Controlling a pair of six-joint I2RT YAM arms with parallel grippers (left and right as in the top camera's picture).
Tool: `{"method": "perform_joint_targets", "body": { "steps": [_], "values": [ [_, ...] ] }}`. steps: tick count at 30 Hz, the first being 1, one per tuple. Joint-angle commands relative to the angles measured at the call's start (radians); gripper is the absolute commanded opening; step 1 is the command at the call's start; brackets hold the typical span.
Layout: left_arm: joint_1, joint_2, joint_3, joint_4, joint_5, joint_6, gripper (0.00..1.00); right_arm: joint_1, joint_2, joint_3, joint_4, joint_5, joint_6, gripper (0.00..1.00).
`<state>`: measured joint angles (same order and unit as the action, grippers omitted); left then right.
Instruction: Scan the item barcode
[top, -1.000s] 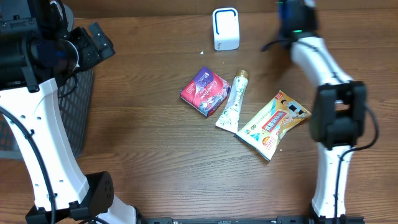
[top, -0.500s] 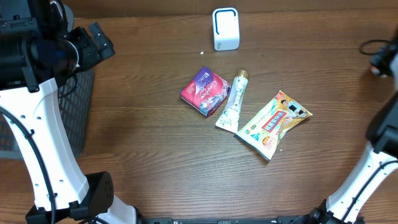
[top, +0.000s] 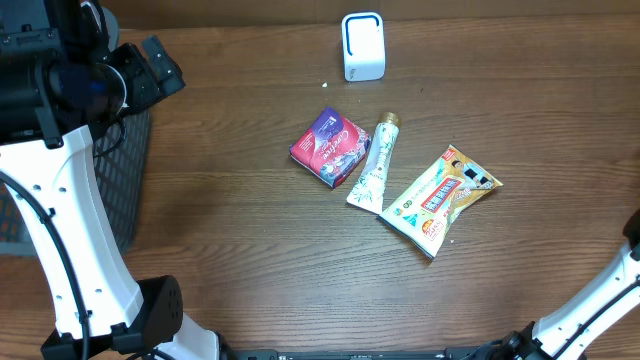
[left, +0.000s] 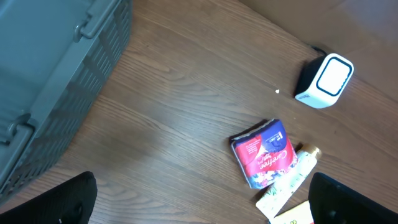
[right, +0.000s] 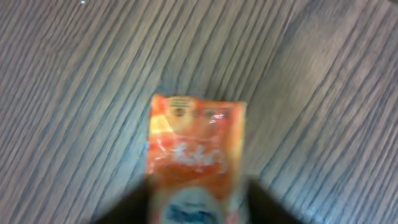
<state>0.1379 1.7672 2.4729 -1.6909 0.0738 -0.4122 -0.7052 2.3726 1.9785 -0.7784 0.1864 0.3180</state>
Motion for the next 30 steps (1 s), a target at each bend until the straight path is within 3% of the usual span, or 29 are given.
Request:
{"method": "perform_joint_targets", "body": {
  "steps": [1, 5, 10, 20, 24, 30],
  "values": [
    [-0.001, 0.0, -0.003, 0.002, -0.006, -0.003, 1.0, 0.004, -0.032, 0.024, 0.002, -0.01, 0.008, 0.88],
    [-0.001, 0.0, -0.003, 0.002, -0.006, -0.003, 1.0, 0.006, -0.063, 0.062, -0.04, -0.016, 0.008, 1.0],
    [-0.001, 0.0, -0.003, 0.002, -0.006, -0.003, 1.0, 0.009, -0.162, 0.142, -0.092, -0.079, 0.009, 1.0],
    [-0.001, 0.0, -0.003, 0.002, -0.006, -0.003, 1.0, 0.061, -0.307, 0.161, -0.13, -1.126, 0.006, 1.0],
    [-0.001, 0.0, -0.003, 0.002, -0.006, -0.003, 1.0, 0.163, -0.304, 0.142, -0.282, -1.084, -0.058, 1.0],
    [-0.001, 0.0, -0.003, 0.002, -0.006, -0.003, 1.0, 0.373, -0.301, 0.082, -0.5, -0.695, -0.058, 1.0]
  ]
}}
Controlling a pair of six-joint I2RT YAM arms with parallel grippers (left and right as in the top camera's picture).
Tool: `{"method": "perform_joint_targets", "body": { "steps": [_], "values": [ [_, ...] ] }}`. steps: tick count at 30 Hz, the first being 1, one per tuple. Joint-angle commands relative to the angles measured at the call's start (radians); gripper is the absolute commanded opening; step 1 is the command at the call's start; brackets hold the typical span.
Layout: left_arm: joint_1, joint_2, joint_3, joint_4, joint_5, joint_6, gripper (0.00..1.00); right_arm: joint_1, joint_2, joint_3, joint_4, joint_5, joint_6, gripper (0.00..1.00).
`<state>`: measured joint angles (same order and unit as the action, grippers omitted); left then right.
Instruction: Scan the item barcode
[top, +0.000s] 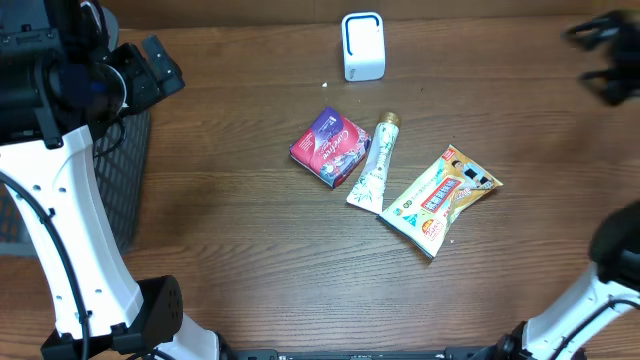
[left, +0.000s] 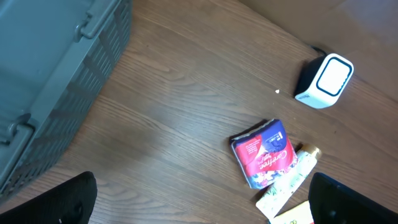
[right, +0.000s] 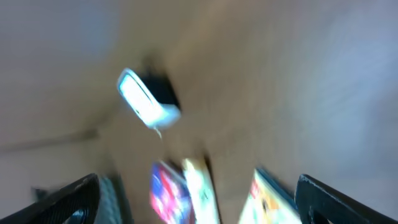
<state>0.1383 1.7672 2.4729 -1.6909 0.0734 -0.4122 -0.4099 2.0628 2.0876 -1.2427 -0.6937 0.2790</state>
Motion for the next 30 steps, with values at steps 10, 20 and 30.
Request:
{"method": "perform_joint_targets", "body": {
  "steps": [10, 20, 30],
  "values": [
    [-0.001, 0.0, -0.003, 0.002, -0.005, -0.003, 1.0, 0.353, 0.009, -0.22, -0.151, 0.523, -0.013, 0.71],
    [-0.001, 0.0, -0.003, 0.002, -0.005, -0.003, 1.0, 0.417, 0.01, -0.452, -0.159, 0.581, -0.012, 0.24],
    [-0.001, 0.0, -0.003, 0.002, -0.005, -0.003, 1.0, 0.441, 0.01, -0.631, 0.017, 0.535, -0.013, 0.3]
  ]
}}
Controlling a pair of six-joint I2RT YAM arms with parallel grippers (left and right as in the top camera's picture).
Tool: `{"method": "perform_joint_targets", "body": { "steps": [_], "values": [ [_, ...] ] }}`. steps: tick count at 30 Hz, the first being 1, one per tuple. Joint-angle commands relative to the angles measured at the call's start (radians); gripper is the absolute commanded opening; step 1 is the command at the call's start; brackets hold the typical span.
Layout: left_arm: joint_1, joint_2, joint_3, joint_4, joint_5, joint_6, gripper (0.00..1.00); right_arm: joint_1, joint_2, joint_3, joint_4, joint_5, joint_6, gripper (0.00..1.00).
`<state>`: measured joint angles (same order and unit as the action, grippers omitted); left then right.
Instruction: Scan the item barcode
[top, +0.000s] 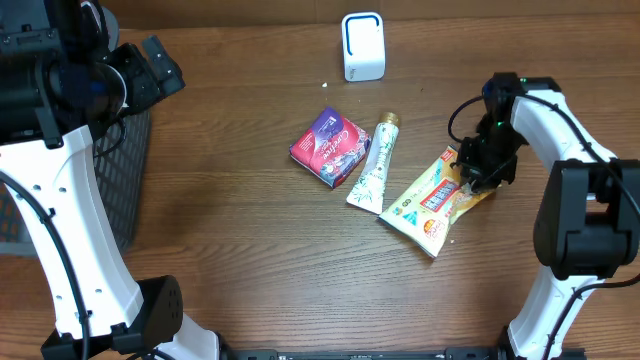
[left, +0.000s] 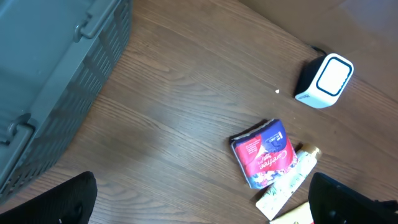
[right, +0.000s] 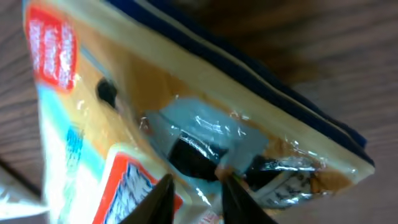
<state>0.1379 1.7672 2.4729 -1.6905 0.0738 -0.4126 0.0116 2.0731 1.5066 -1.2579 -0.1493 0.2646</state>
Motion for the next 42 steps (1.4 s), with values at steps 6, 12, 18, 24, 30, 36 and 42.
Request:
{"method": "perform_joint_targets", "body": {
  "steps": [6, 12, 18, 24, 30, 36, 42],
  "values": [
    [-0.001, 0.0, -0.003, 0.001, -0.005, -0.003, 1.0, 0.027, -0.001, -0.05, 0.044, -0.009, 0.024, 0.25],
    [-0.001, 0.0, -0.003, 0.001, -0.005, -0.003, 1.0, 0.027, -0.001, 0.126, -0.097, -0.009, -0.007, 0.28],
    [-0.001, 0.0, -0.003, 0.001, -0.005, -0.003, 1.0, 0.041, -0.001, 0.331, -0.197, -0.042, -0.011, 0.42],
    [-0.001, 0.0, -0.003, 0.001, -0.005, -0.003, 1.0, 0.108, 0.002, 0.339, -0.089, -0.146, -0.01, 0.31],
    [-0.001, 0.0, -0.003, 0.001, -0.005, -0.003, 1.0, 0.251, 0.007, 0.285, 0.087, -0.166, 0.001, 0.3],
    [-0.001, 0.0, -0.003, 0.001, -0.005, -0.003, 1.0, 0.36, 0.017, 0.265, 0.199, -0.069, 0.092, 0.15],
    [-0.001, 0.0, -0.003, 0.001, -0.005, -0.003, 1.0, 0.392, 0.018, 0.256, 0.222, 0.053, 0.16, 0.1]
  ]
}}
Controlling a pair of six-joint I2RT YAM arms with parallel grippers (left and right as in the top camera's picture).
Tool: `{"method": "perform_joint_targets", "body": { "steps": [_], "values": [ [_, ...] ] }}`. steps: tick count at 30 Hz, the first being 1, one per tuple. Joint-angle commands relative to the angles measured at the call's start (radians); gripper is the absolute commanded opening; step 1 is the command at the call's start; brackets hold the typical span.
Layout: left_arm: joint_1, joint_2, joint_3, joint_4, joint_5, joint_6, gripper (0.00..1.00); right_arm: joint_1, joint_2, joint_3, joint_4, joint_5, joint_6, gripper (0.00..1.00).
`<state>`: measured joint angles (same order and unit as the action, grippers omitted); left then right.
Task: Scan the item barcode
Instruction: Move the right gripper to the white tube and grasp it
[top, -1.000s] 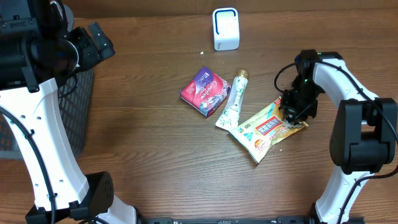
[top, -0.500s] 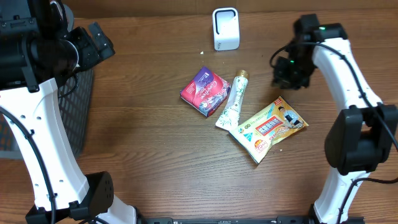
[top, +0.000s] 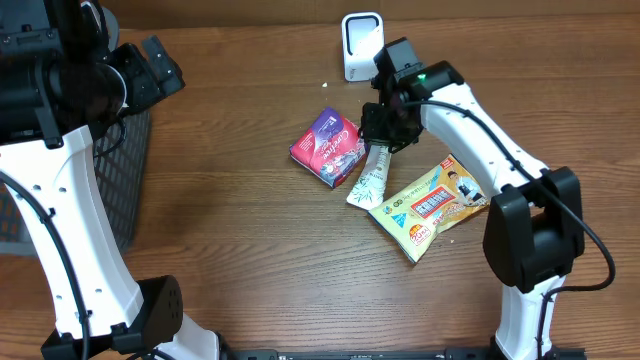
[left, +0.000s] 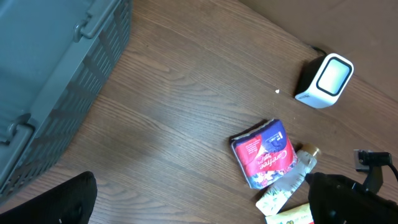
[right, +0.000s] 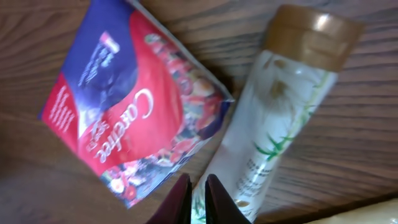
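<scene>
The white barcode scanner (top: 362, 45) stands at the table's far edge. In front of it lie a red and purple packet (top: 327, 147), a white tube with a gold cap (top: 372, 165) and a yellow snack bag (top: 428, 206). My right gripper (top: 385, 130) hangs low over the tube's cap end. In the right wrist view its fingers (right: 181, 199) stand almost together, shut and empty, between the packet (right: 124, 118) and the tube (right: 273, 124). My left gripper (left: 202, 205) is open, high at the far left.
A dark mesh basket (top: 125, 180) stands at the left table edge, below my left arm; it also shows in the left wrist view (left: 50, 81). Bare wooden tabletop (top: 230, 250) lies between the basket and the items.
My right gripper has moved from the snack bag's upper right end to the tube's cap end beside the red packet. The snack bag now lies slightly further left and turned. The left arm is unchanged.
At first my right gripper was out of the overhead view, with the snack bag below its camera. Then it showed blurred at the far right edge, then shut and down on the bag's end. Now it sits over the tube, and the bag has shifted.
</scene>
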<state>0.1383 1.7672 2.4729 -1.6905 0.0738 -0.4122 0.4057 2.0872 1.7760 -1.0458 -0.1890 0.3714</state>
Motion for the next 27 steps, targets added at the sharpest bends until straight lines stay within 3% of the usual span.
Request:
{"method": "perform_joint_targets", "body": {
  "steps": [1, 4, 15, 27],
  "values": [
    [-0.001, 0.0, -0.003, 0.001, -0.005, -0.003, 1.0, -0.002, 0.004, -0.022, 0.019, 0.091, 0.053, 0.1],
    [-0.001, 0.0, -0.003, 0.001, -0.005, -0.003, 1.0, -0.001, 0.004, -0.068, 0.061, 0.083, 0.102, 0.04],
    [-0.001, 0.0, -0.003, 0.001, -0.005, -0.003, 1.0, 0.034, 0.005, -0.198, 0.245, -0.015, 0.157, 0.04],
    [-0.001, 0.0, -0.003, 0.001, -0.005, -0.003, 1.0, 0.143, 0.005, -0.181, 0.352, -0.164, 0.136, 0.04]
  ]
}}
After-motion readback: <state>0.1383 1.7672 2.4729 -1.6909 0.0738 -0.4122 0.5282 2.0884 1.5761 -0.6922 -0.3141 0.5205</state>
